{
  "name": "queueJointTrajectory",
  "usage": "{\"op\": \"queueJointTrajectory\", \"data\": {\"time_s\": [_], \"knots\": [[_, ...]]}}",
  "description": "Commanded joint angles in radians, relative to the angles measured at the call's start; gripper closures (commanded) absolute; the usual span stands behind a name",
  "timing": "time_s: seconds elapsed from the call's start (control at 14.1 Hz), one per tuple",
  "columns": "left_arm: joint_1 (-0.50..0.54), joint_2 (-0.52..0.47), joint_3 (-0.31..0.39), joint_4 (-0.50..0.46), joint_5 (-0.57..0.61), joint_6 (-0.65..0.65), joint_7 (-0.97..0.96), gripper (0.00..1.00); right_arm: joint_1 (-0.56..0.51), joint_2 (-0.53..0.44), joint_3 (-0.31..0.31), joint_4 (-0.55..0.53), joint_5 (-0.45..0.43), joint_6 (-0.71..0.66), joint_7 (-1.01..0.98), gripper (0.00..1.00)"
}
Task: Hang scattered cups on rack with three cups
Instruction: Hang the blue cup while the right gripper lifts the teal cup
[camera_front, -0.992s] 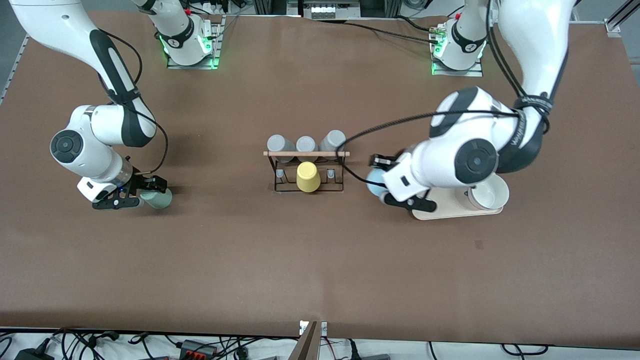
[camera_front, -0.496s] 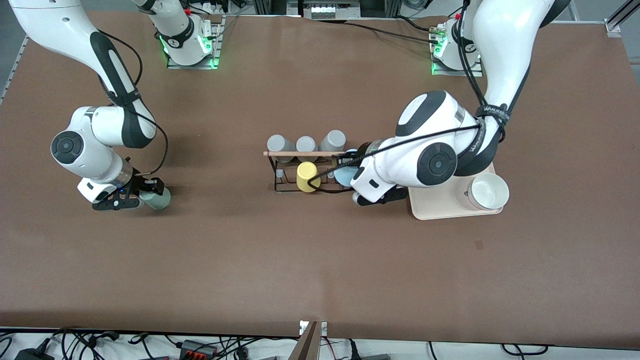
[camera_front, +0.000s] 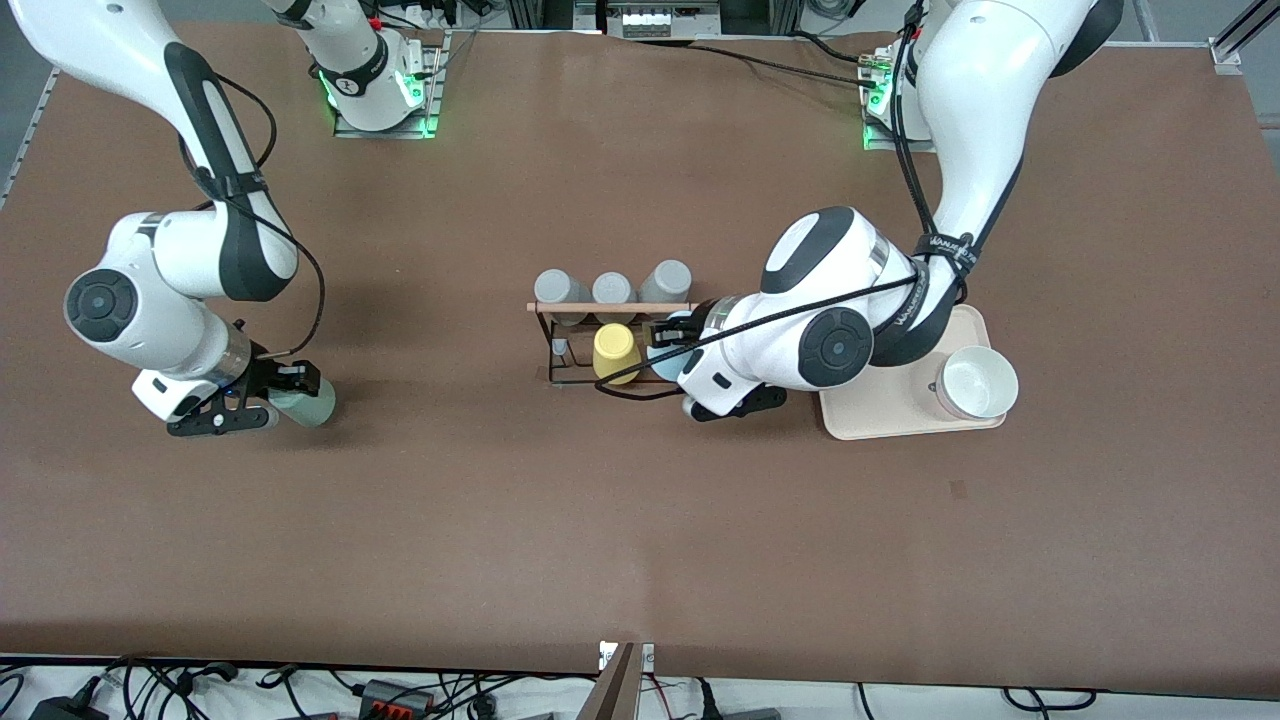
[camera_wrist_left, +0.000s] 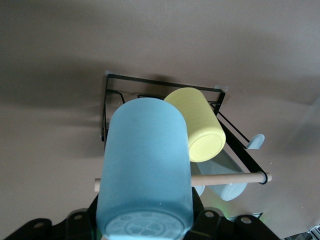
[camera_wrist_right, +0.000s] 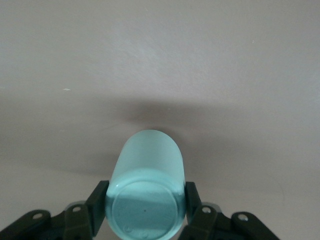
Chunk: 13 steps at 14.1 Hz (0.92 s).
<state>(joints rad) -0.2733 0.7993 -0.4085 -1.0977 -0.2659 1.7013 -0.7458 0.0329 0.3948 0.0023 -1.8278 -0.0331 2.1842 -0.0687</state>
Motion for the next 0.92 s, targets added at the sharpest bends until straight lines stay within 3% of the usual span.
{"op": "queueJointTrajectory", "data": {"time_s": [0.0,0.43,0.5,0.57,0.64,0.85], "knots": [[-0.033,0.037,0.017,0.035,0.01,-0.002,-0.004,0.99,0.05,0.001,0.001,0.126,0.007,-0.165,0.088,0.67],[-0.047,0.084,0.017,0.03,0.053,0.027,0.006,0.98,0.195,0.002,0.001,0.333,0.093,-0.4,0.326,0.67],[-0.05,0.096,0.017,0.03,0.054,0.037,0.003,0.89,0.226,0.002,0.001,0.347,0.094,-0.408,0.374,0.67],[-0.053,0.103,0.017,0.03,0.051,0.038,-0.004,0.65,0.249,0.004,0.001,0.354,0.094,-0.408,0.415,0.67],[-0.047,0.109,0.017,0.03,0.056,0.038,0.006,0.01,0.278,0.004,0.001,0.354,0.093,-0.4,0.455,0.67],[0.006,0.054,0.027,0.044,0.062,0.003,0.0,0.0,0.361,0.028,0.001,0.381,0.09,-0.396,0.596,0.67]]}}
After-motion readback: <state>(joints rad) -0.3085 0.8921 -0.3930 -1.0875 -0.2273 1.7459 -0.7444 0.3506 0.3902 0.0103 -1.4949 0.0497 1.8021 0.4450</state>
